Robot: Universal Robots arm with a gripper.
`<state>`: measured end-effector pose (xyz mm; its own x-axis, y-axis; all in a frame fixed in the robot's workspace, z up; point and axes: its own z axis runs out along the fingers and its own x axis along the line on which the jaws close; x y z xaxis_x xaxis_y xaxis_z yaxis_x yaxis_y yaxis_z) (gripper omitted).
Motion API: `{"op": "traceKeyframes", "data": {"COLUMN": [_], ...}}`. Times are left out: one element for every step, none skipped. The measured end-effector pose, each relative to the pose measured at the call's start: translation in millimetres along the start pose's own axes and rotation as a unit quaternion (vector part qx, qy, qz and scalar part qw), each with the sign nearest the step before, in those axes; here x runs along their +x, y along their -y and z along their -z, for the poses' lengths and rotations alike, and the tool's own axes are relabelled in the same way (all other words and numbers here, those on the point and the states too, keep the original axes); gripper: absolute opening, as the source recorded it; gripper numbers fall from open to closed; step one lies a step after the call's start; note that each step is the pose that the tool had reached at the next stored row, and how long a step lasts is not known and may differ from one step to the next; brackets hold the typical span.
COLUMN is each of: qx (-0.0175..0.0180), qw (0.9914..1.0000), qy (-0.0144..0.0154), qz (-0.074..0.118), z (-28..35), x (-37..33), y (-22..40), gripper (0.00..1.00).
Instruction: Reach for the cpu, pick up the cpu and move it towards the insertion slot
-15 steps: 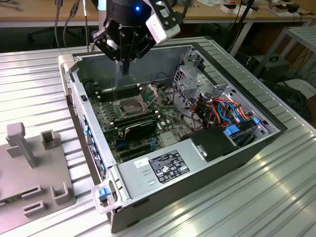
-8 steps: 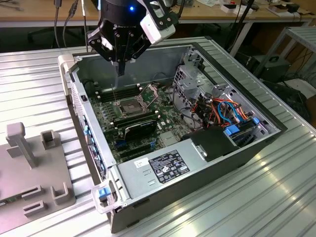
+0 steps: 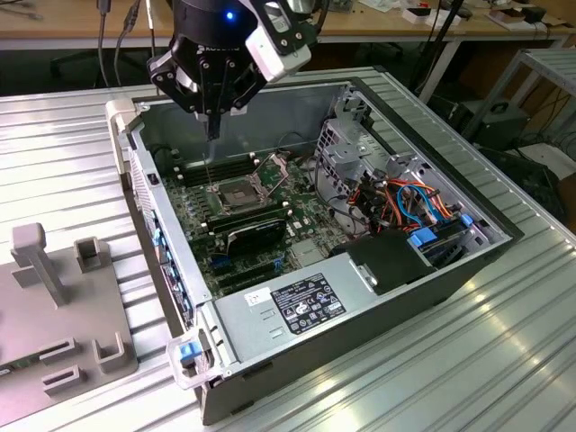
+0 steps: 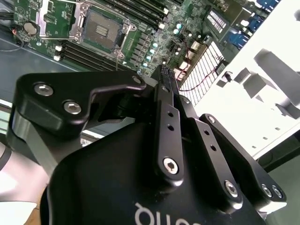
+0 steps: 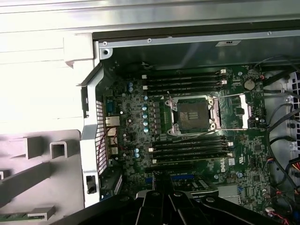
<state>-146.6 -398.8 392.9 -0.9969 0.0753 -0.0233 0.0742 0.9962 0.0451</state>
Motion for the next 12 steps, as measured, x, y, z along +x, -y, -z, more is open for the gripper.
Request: {"op": "traceKeyframes", "data": {"qx": [0.0000, 0.0000, 0.0000, 0.0000, 0.0000, 0.0000, 0.0000, 0.0000, 0.0000, 0.0000, 0.0000, 0.0000], "qw": [1.00000, 1.00000, 1.00000, 1.00000, 1.00000, 1.00000, 1.00000, 1.00000, 1.00000, 1.00000, 1.00000, 1.00000], "qy": [0.0000, 0.0000, 0.0000, 0.0000, 0.0000, 0.0000, 0.0000, 0.0000, 0.0000, 0.0000, 0.0000, 0.0000], "qz": [0.000, 0.000, 0.000, 0.000, 0.000, 0.000, 0.000, 0.000, 0.000, 0.000, 0.000, 0.000], "z": [0.0, 0.0, 0.0, 0.0, 0.1, 0.1, 0.1, 0.1, 0.1, 0.1, 0.1, 0.2], "x": [1.3, 2.2, 3.0, 3.9, 4.8, 5.7, 6.7, 7.6, 8.8, 9.7, 10.8, 11.7], "y": [0.1, 0.2, 0.2, 0.3, 0.4, 0.5, 0.5, 0.6, 0.7, 0.7, 0.8, 0.9], "gripper": [0.11, 0.11, 0.11, 0.11, 0.11, 0.11, 0.11, 0.11, 0.11, 0.11, 0.11, 0.11]}}
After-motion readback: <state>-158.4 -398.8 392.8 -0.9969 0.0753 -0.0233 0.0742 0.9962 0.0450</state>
